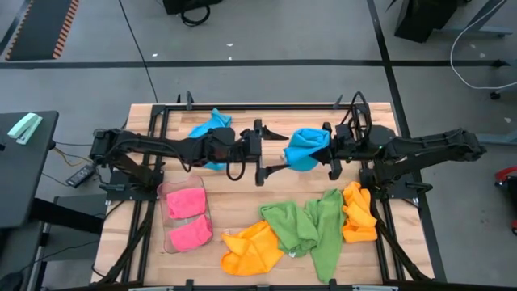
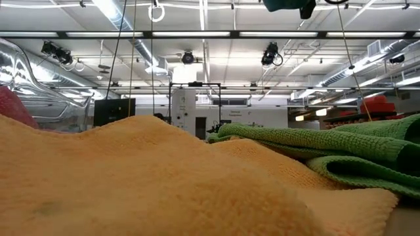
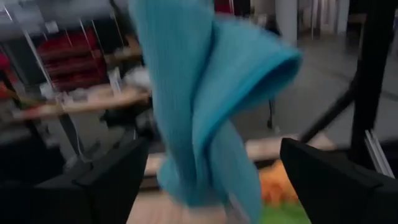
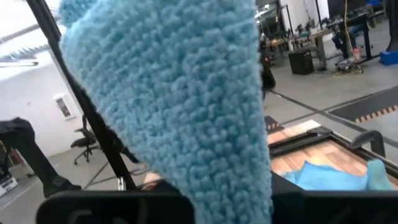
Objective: Fold microfiber towels
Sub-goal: Put the bottom blue microfiber cloth into the transparent bin
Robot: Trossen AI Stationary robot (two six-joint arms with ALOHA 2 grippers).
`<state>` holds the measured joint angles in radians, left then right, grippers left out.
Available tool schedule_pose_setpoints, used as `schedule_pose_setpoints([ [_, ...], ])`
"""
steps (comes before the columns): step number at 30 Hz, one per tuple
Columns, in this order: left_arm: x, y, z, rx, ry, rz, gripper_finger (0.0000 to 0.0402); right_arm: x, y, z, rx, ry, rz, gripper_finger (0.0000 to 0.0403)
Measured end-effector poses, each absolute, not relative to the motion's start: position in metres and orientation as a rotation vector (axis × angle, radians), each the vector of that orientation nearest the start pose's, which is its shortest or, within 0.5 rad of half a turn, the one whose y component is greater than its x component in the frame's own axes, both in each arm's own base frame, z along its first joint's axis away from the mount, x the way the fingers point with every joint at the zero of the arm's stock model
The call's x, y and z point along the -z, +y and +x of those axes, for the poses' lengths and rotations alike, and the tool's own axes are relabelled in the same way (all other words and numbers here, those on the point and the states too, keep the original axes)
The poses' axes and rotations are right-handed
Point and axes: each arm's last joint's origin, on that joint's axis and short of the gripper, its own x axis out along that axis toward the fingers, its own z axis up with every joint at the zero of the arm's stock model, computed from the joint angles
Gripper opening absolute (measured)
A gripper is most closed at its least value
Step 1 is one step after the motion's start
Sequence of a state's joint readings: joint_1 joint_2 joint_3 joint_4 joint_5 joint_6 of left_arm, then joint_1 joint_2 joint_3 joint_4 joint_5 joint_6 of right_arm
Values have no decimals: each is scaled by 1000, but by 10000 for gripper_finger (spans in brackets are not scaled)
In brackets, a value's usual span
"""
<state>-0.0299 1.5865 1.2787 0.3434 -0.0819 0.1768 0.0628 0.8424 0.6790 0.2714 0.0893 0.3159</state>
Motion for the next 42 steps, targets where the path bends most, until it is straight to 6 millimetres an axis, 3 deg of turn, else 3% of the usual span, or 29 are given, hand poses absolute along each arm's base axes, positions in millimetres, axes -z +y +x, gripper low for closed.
schedule_pose_setpoints([
  [18, -353, 1, 381, -75, -122, 156, 348, -314, 11, 219, 19, -48, 249, 40],
  [33, -350, 0, 381, -26, -99, 159, 263, -305, 14, 242, -34, 27, 122, 40],
  [42, -347, -1, 381, -21, -65, 174, 219, -314, 15, 249, -34, 36, 102, 40],
])
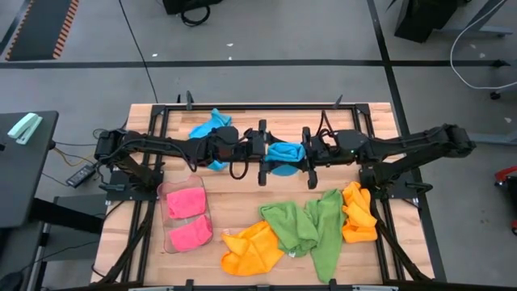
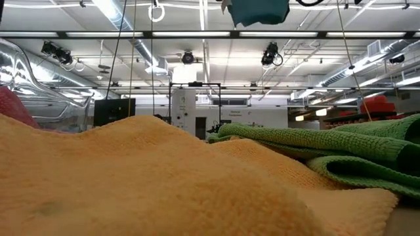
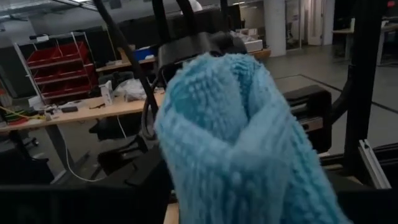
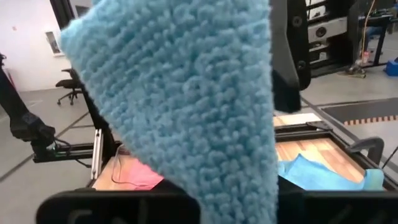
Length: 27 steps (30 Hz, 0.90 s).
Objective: Fold microfiber towels
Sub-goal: Put the bottom blue microfiber cloth into the transparent bin
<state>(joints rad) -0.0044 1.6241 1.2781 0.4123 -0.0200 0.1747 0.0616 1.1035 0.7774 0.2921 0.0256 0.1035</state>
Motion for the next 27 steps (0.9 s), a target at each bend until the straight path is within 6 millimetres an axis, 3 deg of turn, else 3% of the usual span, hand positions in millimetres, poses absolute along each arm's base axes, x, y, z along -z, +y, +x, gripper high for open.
schedule_pose_setpoints([
  [9, -343, -1, 382, -18, -23, 178, 136, -308, 15, 255, -34, 69, 61, 50],
  [17, -330, -2, 381, 35, 107, 167, 24, -301, 15, 254, -51, 144, 47, 141],
  [22, -322, -8, 379, 99, 189, 136, 27, -293, 19, 247, -157, 261, 87, 198],
  [27, -317, -14, 373, 125, 285, 139, 37, -286, 27, 239, -212, 367, 87, 230],
])
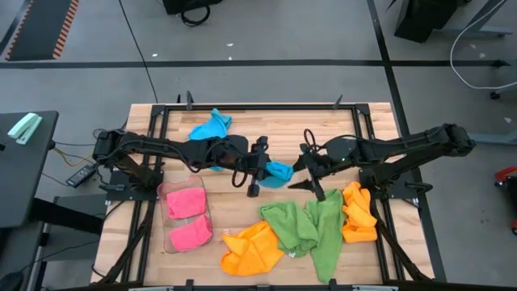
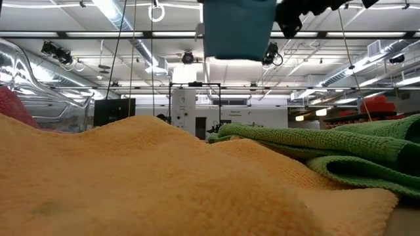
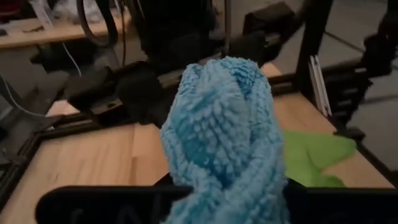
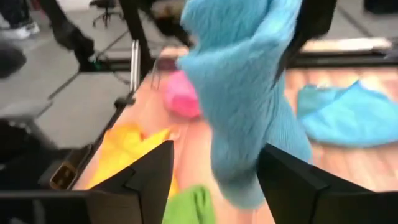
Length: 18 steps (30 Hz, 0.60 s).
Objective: Fold microfiber towels
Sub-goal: Put the bottom blue microfiber cloth into the transparent bin
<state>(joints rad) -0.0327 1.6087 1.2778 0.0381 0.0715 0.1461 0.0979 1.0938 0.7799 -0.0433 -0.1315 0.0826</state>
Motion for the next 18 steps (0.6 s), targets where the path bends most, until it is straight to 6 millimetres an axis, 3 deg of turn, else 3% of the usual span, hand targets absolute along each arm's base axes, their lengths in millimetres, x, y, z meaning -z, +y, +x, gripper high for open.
schedule_pose_setpoints([
  [8, -309, -14, 337, 179, 623, 103, 30, -274, 27, 232, -200, 507, 89, 234],
  [13, -311, -17, 311, 246, 795, -83, 50, -273, 25, 233, -113, 511, 59, 233],
  [18, -308, -20, 293, 318, 958, -277, 36, -273, 20, 233, -47, 505, 23, 233],
])
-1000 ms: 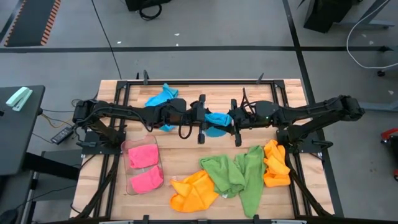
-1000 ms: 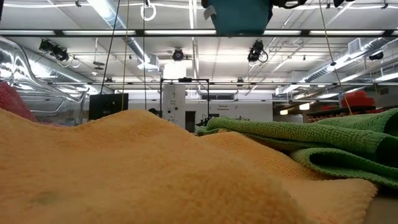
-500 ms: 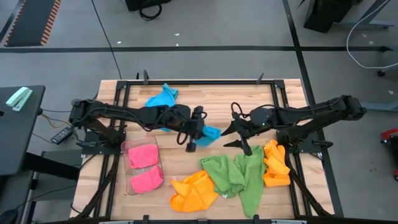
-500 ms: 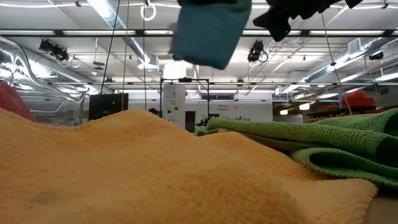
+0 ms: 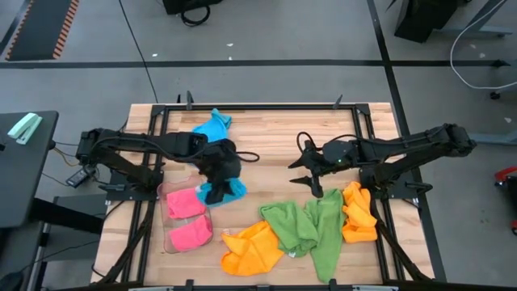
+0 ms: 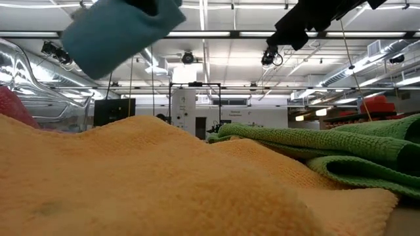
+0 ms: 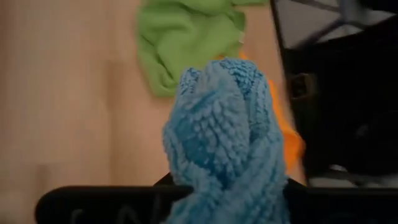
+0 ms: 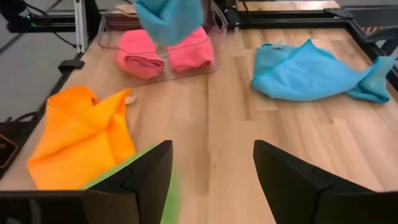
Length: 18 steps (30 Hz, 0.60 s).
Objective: Fold microfiber towels
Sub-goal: Put the bottom blue microfiber cloth into the transparent bin
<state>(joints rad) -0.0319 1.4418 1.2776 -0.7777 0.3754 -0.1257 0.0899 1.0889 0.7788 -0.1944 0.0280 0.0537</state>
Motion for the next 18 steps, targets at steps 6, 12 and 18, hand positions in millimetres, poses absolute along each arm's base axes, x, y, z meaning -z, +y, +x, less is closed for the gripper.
schedule_pose_setpoints([
  [6, -298, -24, 280, 391, 1177, -503, 39, -273, 12, 234, -17, 505, 16, 233],
  [12, -290, -33, 268, 398, 1352, -561, 51, -273, 12, 233, -11, 508, 19, 233],
  [18, -285, -41, 263, 435, 1403, -521, 29, -272, 14, 233, -20, 513, 26, 233],
])
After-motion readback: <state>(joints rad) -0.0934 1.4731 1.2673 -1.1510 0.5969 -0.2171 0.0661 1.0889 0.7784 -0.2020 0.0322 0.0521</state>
